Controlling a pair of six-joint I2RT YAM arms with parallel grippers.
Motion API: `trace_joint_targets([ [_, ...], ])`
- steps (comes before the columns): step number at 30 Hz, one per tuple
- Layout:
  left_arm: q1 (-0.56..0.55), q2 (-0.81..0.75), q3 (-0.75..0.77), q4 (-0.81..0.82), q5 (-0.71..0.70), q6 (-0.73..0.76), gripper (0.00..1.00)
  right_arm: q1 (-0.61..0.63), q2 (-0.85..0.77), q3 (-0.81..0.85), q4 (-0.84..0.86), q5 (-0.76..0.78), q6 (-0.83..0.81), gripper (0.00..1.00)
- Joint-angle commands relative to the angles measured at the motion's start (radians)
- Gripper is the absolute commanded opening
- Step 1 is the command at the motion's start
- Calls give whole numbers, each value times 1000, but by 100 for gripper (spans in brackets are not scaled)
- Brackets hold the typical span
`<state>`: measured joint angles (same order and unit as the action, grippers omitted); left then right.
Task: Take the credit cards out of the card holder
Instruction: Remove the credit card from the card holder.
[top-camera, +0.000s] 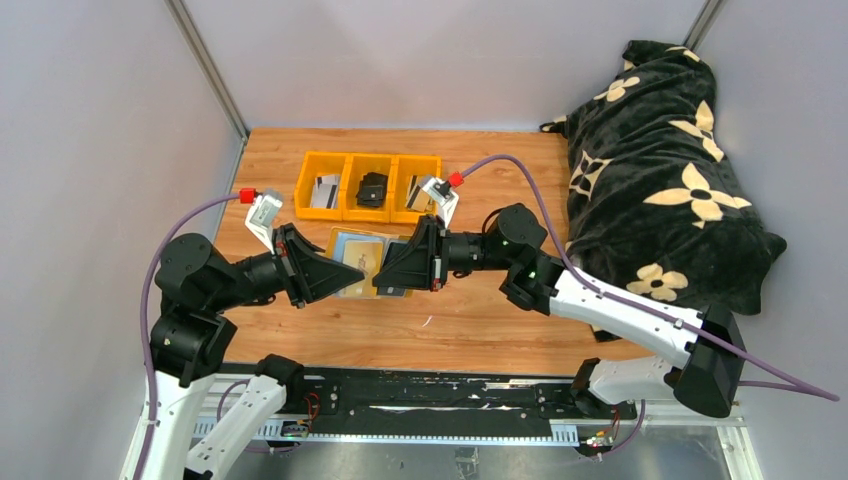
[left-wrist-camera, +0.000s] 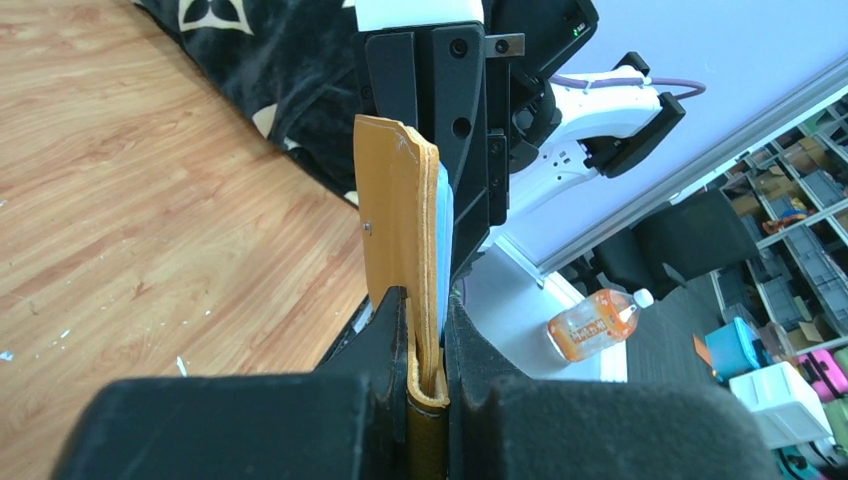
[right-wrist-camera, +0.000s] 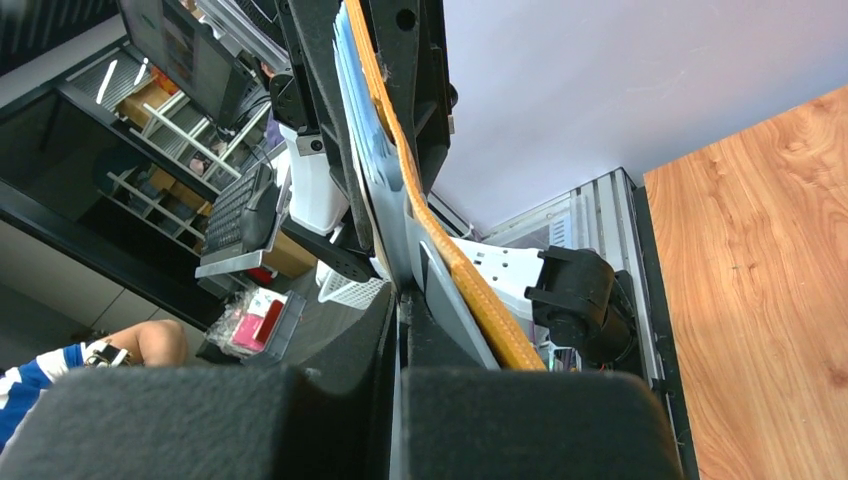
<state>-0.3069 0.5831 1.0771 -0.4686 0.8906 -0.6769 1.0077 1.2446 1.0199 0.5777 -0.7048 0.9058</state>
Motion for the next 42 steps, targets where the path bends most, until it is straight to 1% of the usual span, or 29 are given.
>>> trace_joint_targets([
  [1, -8, 8, -11, -19, -5, 33, 9, 13, -7, -45, 156, 52, 50, 0],
  [3, -8, 12, -5, -20, -1, 34, 12, 9, -22, -66, 166, 51, 54, 0],
  [5, -8, 14, 1, -22, 5, 34, 12, 2, -39, -91, 173, 51, 56, 0],
  [9, -7, 20, 28, -40, 6, 50, 7, -13, -82, -143, 185, 56, 61, 0],
  [12, -8, 21, 33, -45, 4, 52, 7, -13, -102, -165, 185, 62, 57, 0],
  [15, -7, 22, 32, -47, -5, 53, 10, -14, -104, -164, 185, 57, 58, 0],
  [18, -8, 22, 30, -52, -22, 54, 16, -14, -99, -157, 185, 50, 60, 0],
  [20, -7, 21, 26, -59, -43, 54, 16, -11, -92, -150, 190, 46, 63, 1],
  [21, -7, 20, 24, -64, -57, 54, 14, -11, -83, -141, 188, 41, 64, 8],
  [22, -8, 19, 21, -68, -71, 53, 11, -9, -75, -131, 180, 42, 63, 20],
  [23, -8, 18, 18, -69, -81, 50, 7, -5, -66, -121, 168, 45, 55, 28],
  [24, -8, 18, 17, -68, -81, 47, 6, -2, -58, -110, 155, 45, 47, 36],
  [25, -8, 18, 19, -66, -78, 43, 5, 0, -52, -103, 140, 48, 40, 41],
  [28, -8, 18, 29, -55, -63, 27, 4, 2, -33, -88, 97, 56, 20, 50],
  [30, -8, 19, 37, -52, -60, 21, 4, 2, -26, -81, 81, 63, 13, 52],
  [34, -7, 17, 33, -54, -56, 18, 5, 2, -3, -57, 90, 53, 20, 52],
  [36, -8, 18, 31, -54, -55, 19, 6, 4, 16, -40, 113, 40, 37, 48],
  [38, -8, 17, 23, -51, -58, 17, 7, 5, 30, -32, 165, 26, 60, 36],
  [39, -8, 17, 20, -50, -60, 16, 10, 5, 38, -28, 183, 25, 76, 30],
  [42, -7, 17, 10, -38, -46, 9, 19, 5, 44, -23, 182, 38, 81, 18],
])
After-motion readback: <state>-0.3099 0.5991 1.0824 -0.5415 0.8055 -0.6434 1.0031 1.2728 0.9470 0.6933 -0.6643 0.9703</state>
